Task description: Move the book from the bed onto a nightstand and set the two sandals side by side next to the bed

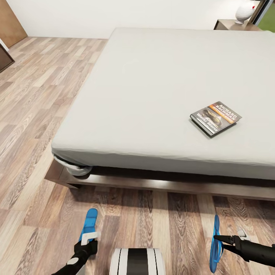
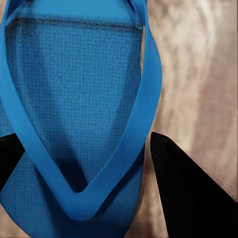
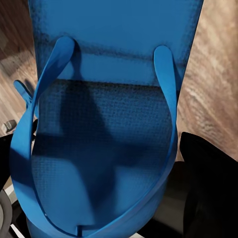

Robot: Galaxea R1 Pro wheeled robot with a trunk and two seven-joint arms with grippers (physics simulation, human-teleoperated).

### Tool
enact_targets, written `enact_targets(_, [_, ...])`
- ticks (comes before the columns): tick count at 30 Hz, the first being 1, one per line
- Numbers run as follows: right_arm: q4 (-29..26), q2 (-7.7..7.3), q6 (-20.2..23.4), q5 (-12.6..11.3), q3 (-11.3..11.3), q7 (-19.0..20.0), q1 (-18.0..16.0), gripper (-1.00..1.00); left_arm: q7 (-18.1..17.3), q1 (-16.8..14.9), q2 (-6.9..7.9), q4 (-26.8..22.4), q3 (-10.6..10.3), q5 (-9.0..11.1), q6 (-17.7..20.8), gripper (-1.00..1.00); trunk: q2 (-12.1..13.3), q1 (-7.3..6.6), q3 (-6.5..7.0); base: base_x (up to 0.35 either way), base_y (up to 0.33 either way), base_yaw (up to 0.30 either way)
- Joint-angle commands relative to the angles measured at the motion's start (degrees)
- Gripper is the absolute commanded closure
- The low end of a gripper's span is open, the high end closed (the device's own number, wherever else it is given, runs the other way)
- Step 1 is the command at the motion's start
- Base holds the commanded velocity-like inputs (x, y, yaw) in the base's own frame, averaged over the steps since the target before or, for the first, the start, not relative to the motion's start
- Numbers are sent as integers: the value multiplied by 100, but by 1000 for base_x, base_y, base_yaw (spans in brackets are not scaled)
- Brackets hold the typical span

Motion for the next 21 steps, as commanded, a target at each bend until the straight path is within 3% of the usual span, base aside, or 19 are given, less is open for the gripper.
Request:
enact_targets(1, [1,-1,38,-21,-3,-1,-1,100,15,-2,9,-6,38,-72,-13,100,-1,-1,-3,0,0,0])
enact_targets(21, [1,-1,38,-21,-3,-1,-1,100,15,-11,17,-315,59,-83,2,100,-4,4,-47,0,0,0])
